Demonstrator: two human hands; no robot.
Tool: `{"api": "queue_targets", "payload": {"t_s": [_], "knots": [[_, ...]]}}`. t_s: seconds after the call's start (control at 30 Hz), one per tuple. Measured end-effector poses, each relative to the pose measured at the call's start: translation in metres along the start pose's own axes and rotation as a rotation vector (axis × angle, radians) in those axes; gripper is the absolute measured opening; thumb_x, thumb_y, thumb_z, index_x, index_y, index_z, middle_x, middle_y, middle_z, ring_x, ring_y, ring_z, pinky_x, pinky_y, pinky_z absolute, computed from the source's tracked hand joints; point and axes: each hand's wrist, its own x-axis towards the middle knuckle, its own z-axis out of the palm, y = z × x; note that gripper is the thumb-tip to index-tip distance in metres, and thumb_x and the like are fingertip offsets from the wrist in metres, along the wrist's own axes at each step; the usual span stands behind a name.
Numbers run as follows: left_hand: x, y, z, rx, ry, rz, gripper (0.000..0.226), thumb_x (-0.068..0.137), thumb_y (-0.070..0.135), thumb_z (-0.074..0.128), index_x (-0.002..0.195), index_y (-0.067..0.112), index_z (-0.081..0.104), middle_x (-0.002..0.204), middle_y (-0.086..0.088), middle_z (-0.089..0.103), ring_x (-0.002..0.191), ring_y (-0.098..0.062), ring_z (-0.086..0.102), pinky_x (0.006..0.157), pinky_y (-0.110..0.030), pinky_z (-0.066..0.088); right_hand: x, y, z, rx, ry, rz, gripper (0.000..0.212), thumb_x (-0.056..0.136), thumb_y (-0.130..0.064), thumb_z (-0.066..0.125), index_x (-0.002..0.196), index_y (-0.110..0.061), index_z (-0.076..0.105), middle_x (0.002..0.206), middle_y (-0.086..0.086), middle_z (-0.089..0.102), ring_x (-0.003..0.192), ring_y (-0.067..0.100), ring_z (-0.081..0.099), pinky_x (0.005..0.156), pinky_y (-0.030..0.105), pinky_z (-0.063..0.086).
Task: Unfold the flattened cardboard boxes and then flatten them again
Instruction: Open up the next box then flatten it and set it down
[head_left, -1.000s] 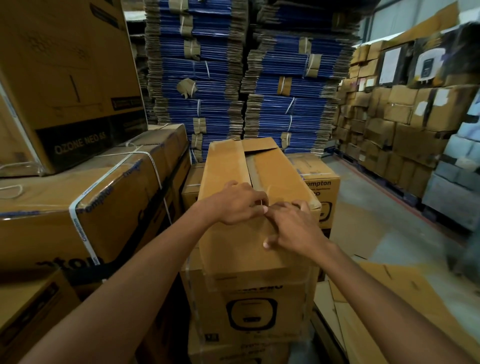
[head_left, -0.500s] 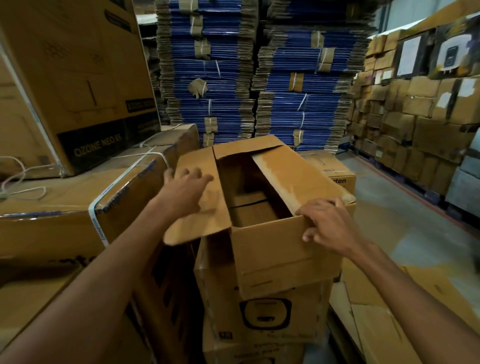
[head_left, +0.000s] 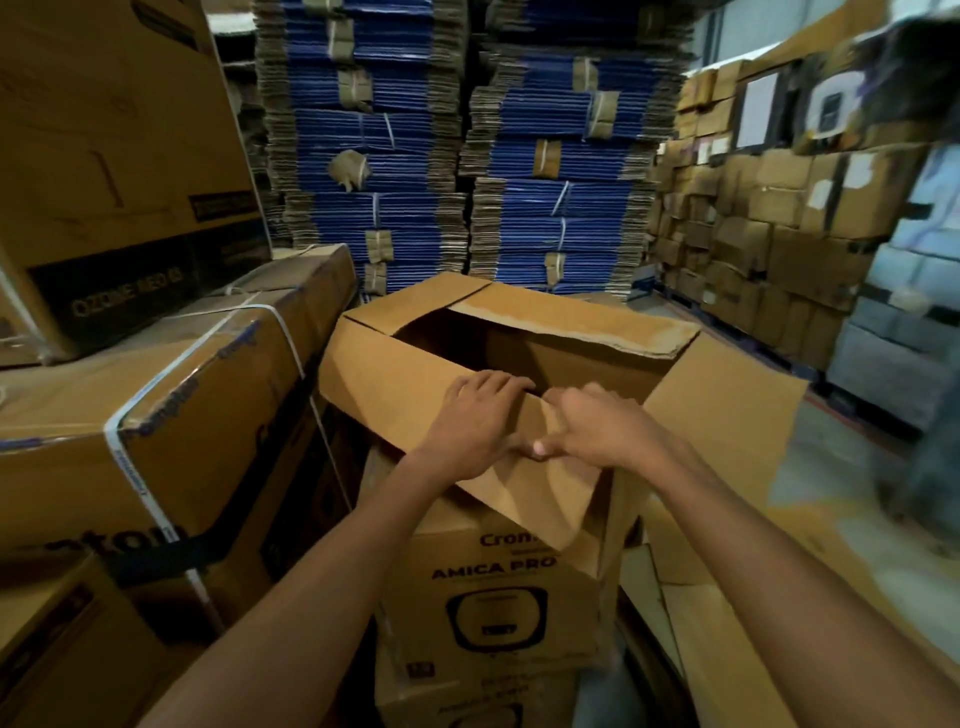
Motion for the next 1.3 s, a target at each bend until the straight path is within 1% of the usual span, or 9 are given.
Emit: {"api": "queue_targets", "payload": {"t_s": [0.33,0.43,0.53,0.63,0.77,0.87,1.0,1.17,1.3], "knots": [[-0.01,-0.069,-0.019,0.066,-0.05,-0.238,0.057,0.095,0.063,0.051,0.14,0.029,0.046,0.137,0.002,0.054,0.135,-0.021,0.044,0.121,-0.045,0.018,-0.027,0.083,-0.019,-0.227,0.131,0.212,0.026,0.089,-0.02,0.071,0.109,-0.032,0.059,0.091,-0.009,0.058,0.081,0.011,0.058,0.07,0.031,0.05],[-0.021,-0.061,-0.015,0.059,0.007,-0.26,0.053,0.095,0.064,0.05,0.129,0.023,0.054,0.127,0.0,0.06,0.125,-0.02,0.051,0.118,-0.042,0.021,-0.025,0.095,-0.02,-0.218,0.217,0.269,0.023,0.088,-0.018,0.071,0.099,-0.033,0.057,0.079,-0.013,0.052,0.079,0.013,0.055,0.086,0.04,0.049],[-0.016,-0.023,-0.006,0.101,0.099,-0.277,0.048,0.094,0.063,0.054,0.116,0.02,0.059,0.116,0.0,0.065,0.114,-0.019,0.058,0.115,-0.043,0.026,-0.01,0.065,-0.005,-0.154,0.194,0.074,0.03,0.089,-0.04,0.072,0.114,-0.03,0.058,0.095,-0.01,0.06,0.1,0.017,0.061,0.104,0.043,0.039],[-0.011,0.006,0.001,0.126,0.111,-0.252,0.048,0.096,0.065,0.048,0.108,0.019,0.059,0.107,0.0,0.067,0.105,-0.019,0.061,0.111,-0.042,0.033,0.013,0.026,0.02,-0.096,0.229,-0.048,0.047,0.088,-0.05,0.069,0.126,-0.026,0.056,0.119,-0.006,0.064,0.114,0.018,0.058,0.106,0.044,0.037],[-0.014,0.001,-0.014,0.255,0.079,-0.248,0.066,0.103,0.066,0.021,0.098,0.021,0.069,0.103,-0.003,0.071,0.111,-0.019,0.063,0.119,-0.047,0.024,0.029,0.015,0.039,-0.072,0.313,-0.074,0.041,0.087,-0.045,0.072,0.121,-0.028,0.057,0.115,-0.007,0.065,0.11,0.016,0.057,0.099,0.041,0.037],[-0.016,-0.011,-0.04,0.434,0.173,-0.26,0.071,0.103,0.064,0.021,0.107,0.017,0.074,0.129,-0.008,0.068,0.143,-0.022,0.042,0.124,-0.054,0.004,0.03,0.024,0.047,-0.046,0.365,-0.072,0.037,0.087,-0.046,0.072,0.118,-0.031,0.056,0.113,-0.009,0.064,0.108,0.013,0.055,0.097,0.038,0.033],[-0.021,-0.042,-0.084,0.523,0.293,-0.44,0.063,0.102,0.061,0.03,0.133,0.016,0.062,0.142,-0.012,0.06,0.152,-0.028,0.028,0.122,-0.059,-0.009,0.03,0.027,0.055,-0.043,0.425,-0.106,0.035,0.088,-0.045,0.07,0.117,-0.029,0.058,0.111,-0.009,0.065,0.104,0.013,0.055,0.093,0.035,0.031],[-0.045,-0.097,-0.09,0.351,0.07,-0.799,0.08,0.096,0.075,0.023,0.132,0.013,0.059,0.129,-0.013,0.067,0.136,-0.035,0.05,0.116,-0.073,-0.003,0.029,0.031,0.062,-0.018,0.511,-0.136,0.03,0.087,-0.042,0.074,0.109,-0.025,0.063,0.102,-0.008,0.068,0.097,0.014,0.057,0.087,0.034,0.029],[-0.051,-0.106,-0.07,0.128,-0.106,-0.905,0.087,0.093,0.081,0.025,0.151,0.017,0.038,0.147,-0.015,0.054,0.139,-0.039,0.045,0.117,-0.072,-0.001,0.028,0.03,0.064,0.018,0.538,-0.145,0.03,0.082,-0.04,0.079,0.102,-0.023,0.064,0.095,-0.007,0.068,0.09,0.014,0.056,0.084,0.033,0.026]]}}
